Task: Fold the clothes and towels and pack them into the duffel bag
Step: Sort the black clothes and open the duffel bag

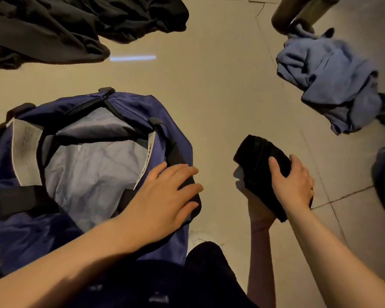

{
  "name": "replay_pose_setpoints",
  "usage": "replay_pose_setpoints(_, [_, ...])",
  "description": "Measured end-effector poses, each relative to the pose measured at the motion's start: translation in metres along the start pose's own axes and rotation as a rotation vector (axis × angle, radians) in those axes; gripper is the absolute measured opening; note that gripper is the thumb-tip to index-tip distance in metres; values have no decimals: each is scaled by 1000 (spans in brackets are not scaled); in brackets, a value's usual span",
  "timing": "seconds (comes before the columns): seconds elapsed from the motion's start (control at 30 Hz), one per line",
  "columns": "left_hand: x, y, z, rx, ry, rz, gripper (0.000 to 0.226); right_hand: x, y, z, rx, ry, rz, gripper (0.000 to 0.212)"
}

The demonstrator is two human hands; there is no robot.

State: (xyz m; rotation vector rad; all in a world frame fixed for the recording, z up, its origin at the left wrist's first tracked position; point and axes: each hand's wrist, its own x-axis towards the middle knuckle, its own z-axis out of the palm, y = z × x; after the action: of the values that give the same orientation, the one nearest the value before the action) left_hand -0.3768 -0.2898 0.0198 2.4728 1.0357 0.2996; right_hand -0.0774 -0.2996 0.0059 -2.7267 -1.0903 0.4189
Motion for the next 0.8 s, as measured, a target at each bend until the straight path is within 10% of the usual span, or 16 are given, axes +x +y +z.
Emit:
replay_pose_setpoints(0.43, [55,16,18,161,-90,68,57,-24,-37,20,237,-489,-524,29])
replay_pose_setpoints(0.57, [71,14,30,433,-457,57,75,-21,-24,25,252,-186,-282,33])
replay_pose_setpoints(0.8, [68,14,39,432,-627,54,74,-23,1,30,760,-515,19,79])
